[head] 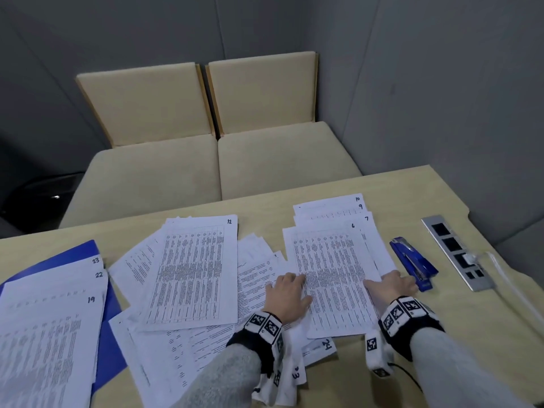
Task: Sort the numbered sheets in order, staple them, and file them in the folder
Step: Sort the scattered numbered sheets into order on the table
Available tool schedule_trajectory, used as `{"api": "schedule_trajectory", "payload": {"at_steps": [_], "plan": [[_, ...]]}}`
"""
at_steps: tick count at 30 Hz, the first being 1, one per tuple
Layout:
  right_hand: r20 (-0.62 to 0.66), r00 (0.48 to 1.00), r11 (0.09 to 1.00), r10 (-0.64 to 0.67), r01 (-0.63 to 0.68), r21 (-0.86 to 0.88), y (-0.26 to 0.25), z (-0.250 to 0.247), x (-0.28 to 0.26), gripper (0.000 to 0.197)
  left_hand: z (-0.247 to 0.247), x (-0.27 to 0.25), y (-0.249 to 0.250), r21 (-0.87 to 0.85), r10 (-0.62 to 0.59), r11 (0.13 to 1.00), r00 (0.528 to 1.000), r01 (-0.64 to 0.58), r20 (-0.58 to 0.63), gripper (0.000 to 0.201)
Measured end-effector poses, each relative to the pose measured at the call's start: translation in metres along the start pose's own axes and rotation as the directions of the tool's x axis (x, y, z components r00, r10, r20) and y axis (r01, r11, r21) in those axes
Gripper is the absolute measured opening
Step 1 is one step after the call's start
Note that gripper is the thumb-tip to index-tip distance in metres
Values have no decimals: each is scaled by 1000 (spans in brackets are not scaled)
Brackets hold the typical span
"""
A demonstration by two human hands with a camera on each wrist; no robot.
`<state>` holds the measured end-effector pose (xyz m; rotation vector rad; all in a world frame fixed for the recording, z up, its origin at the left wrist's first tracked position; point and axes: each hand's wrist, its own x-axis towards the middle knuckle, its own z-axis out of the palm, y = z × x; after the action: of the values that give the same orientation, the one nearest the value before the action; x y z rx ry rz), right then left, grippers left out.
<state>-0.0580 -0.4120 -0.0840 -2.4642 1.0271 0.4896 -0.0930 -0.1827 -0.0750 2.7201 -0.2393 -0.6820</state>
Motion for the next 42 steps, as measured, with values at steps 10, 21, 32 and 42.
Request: {"api": "schedule_trajectory", "payload": {"at_steps": [10,21,32,42], "plan": [[78,988,989,-137,131,73,14,-26,16,35,4,3,-7,-12,16,1000,999,-17,-36,53],[-38,853,827,-521,493,-271,4,-10,-48,22,-12,-28,-60,52,133,991,960,-124,-246,27],[502,731,887,-463,376,269,-26,51,-122,19,16,-69,-60,226,215,949,975,-221,49,111],[567,772,868,-287,-40,495,-37,38,-125,49,-5,-77,-70,-204,-21,978,952,-44,-305,58]]}}
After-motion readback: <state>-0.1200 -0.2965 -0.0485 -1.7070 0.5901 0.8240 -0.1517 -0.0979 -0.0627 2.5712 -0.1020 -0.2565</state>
